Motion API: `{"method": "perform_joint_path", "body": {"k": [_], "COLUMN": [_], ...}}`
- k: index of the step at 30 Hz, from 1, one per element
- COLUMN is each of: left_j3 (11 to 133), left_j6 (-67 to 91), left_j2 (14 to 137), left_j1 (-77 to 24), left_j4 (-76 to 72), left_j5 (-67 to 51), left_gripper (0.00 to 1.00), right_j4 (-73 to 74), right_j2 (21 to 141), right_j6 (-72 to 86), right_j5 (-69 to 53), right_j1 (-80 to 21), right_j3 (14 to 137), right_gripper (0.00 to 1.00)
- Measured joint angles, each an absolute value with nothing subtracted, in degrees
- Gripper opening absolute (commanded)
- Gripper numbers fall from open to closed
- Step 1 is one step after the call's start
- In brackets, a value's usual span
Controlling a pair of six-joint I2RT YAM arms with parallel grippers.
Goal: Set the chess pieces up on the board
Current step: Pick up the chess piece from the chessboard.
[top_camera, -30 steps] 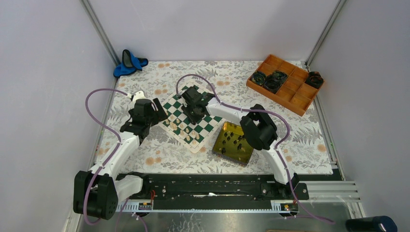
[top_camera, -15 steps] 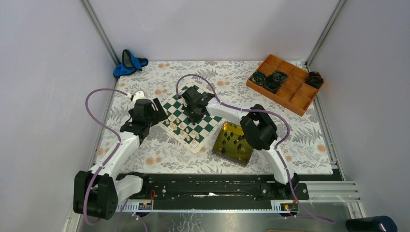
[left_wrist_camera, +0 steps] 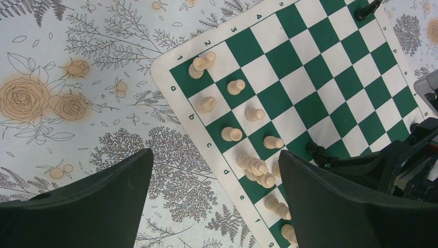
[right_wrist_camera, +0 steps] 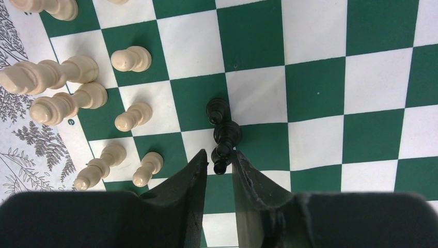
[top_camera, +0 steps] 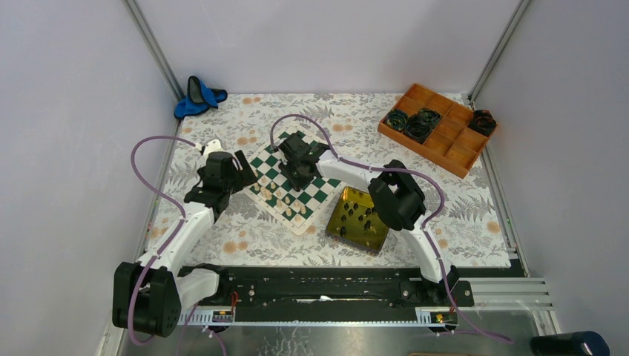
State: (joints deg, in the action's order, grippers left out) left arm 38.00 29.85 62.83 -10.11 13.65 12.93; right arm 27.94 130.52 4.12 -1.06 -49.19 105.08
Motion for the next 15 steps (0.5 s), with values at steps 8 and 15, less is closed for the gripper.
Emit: {"method": "perform_joint_path", "body": {"k": [8,15], "left_j3": [38.0,38.0], "left_j6": [29.9,29.9], "left_j2": [62.8,62.5], "left_j1": [-10.1,-10.1], "left_j4": [13.6,13.6], "left_j5": [12.9,12.9], "left_gripper": [0.99,0.99], "right_j4": [27.9,27.9], "right_j2": [130.5,130.5], "right_j6": [4.1,4.1], "right_j5": [-1.0,-1.0], "right_j1": [-49.2,-49.2], "right_j3": [103.8,103.8], "right_gripper": [0.2,0.13]}}
